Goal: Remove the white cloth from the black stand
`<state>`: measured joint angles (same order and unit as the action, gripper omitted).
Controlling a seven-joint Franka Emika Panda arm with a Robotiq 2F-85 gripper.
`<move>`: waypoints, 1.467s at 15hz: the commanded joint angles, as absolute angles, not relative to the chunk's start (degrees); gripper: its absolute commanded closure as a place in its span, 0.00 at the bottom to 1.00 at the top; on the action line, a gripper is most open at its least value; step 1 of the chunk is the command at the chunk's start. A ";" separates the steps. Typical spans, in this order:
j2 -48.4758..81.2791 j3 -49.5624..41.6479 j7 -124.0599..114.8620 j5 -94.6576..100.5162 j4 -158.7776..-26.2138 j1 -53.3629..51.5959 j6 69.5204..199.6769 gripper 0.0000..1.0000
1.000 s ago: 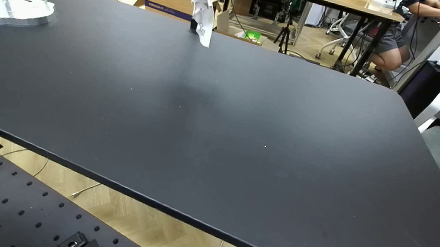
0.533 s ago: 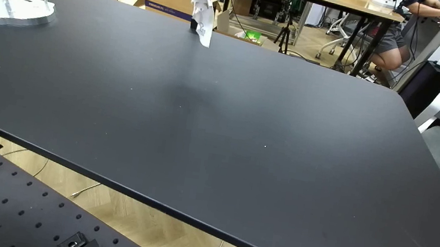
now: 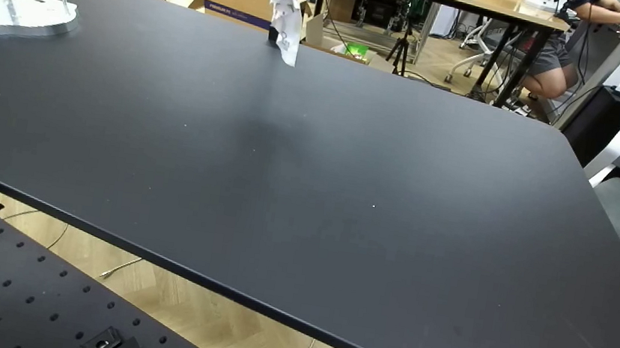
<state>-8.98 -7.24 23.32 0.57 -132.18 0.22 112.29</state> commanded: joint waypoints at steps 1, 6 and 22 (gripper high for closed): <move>-3.19 -4.25 24.59 2.39 -127.65 -0.58 114.24 0.00; 1.28 -0.93 26.18 5.08 -123.80 -1.22 118.51 0.00; 1.18 1.27 26.69 5.46 -122.84 -1.08 130.25 0.73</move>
